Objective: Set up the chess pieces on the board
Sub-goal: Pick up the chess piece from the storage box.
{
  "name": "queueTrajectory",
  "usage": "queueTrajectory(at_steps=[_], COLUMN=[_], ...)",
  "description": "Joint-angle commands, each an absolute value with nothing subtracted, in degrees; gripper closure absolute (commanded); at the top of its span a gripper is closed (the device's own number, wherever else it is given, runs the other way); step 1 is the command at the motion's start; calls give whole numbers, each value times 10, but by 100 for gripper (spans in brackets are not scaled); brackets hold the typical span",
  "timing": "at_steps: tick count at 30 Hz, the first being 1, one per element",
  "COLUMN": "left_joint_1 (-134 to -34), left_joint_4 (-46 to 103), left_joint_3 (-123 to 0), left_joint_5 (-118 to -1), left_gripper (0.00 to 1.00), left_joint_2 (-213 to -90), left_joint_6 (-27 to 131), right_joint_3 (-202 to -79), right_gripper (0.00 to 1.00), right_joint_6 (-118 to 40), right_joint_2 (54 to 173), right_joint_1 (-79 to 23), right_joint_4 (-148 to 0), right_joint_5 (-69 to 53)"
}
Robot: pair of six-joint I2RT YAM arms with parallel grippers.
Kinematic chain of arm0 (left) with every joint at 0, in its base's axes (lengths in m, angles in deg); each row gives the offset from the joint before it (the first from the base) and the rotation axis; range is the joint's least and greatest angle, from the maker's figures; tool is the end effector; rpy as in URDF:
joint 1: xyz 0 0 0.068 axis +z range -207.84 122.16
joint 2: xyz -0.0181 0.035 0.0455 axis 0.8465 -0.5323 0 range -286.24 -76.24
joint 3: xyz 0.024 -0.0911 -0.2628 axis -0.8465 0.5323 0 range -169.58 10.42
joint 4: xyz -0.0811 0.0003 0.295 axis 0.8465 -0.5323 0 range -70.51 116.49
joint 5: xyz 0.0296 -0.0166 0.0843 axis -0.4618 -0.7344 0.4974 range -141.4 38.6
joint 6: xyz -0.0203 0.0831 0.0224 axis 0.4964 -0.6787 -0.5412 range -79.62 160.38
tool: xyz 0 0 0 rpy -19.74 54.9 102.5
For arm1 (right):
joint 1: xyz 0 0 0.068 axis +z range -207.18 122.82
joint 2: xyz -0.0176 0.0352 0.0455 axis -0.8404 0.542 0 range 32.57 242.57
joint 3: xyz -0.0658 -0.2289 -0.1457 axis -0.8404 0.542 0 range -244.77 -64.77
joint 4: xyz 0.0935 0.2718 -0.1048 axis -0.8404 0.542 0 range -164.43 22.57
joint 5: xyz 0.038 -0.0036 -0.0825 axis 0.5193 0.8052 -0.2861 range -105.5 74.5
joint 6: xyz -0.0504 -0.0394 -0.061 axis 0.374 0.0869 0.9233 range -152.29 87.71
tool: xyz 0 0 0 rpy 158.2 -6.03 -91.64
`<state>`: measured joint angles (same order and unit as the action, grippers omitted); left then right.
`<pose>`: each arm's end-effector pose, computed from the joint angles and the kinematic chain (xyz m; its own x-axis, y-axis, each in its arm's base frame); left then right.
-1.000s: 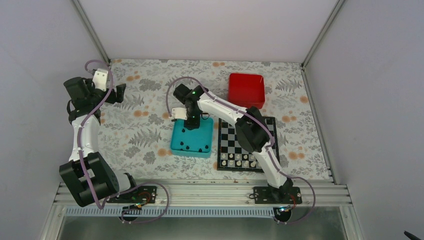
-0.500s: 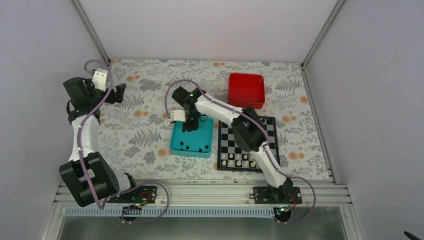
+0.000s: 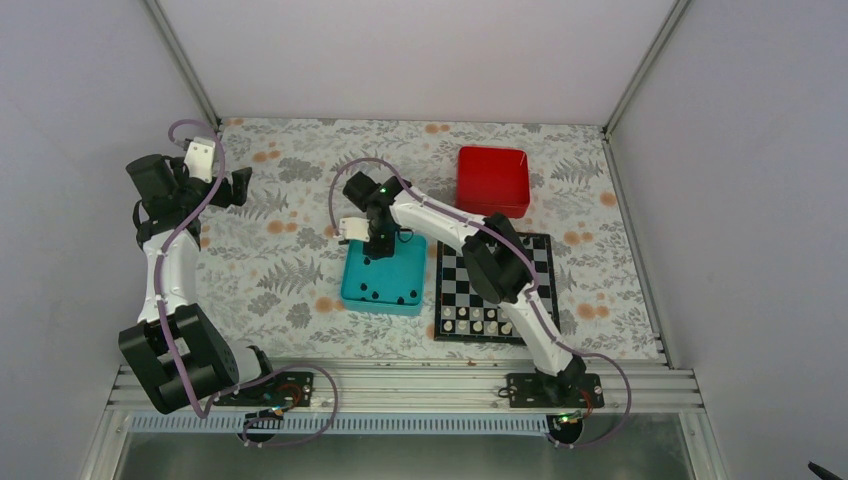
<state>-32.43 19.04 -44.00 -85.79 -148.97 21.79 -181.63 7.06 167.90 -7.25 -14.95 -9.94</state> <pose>0.3449 0.1147 0.2767 -0.3384 0.1305 -0.9319 0.2251 0.9728 0.0545 0.3420 0.4183 0.1193 0.0045 -0.9751 -0.2216 -0.9982 0.0088 -0.0592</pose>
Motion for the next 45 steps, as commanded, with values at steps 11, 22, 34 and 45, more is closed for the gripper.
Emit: queueTrajectory(at_steps=[11, 22, 34, 45], left_joint_1=[-315, -313, -310, -310], left_joint_4=[202, 202, 201, 201], left_joint_3=[-437, -437, -438, -440], left_joint_5=[-877, -880, -880, -883], left_gripper=[0, 0, 0, 0], left_joint_2=[-1479, -1479, -1477, -1483], left_joint_6=[223, 224, 224, 225], right_joint_3=[-1823, -1827, -1802, -1617], right_gripper=[69, 86, 92, 89], right_joint_6=[67, 65, 53, 43], right_joint_2=[1699, 1702, 1560, 1355], right_joint_1=[-66, -66, -74, -210], right_joint_4=[-155, -147, -89, -79], right_joint_5=[-74, -78, -111, -63])
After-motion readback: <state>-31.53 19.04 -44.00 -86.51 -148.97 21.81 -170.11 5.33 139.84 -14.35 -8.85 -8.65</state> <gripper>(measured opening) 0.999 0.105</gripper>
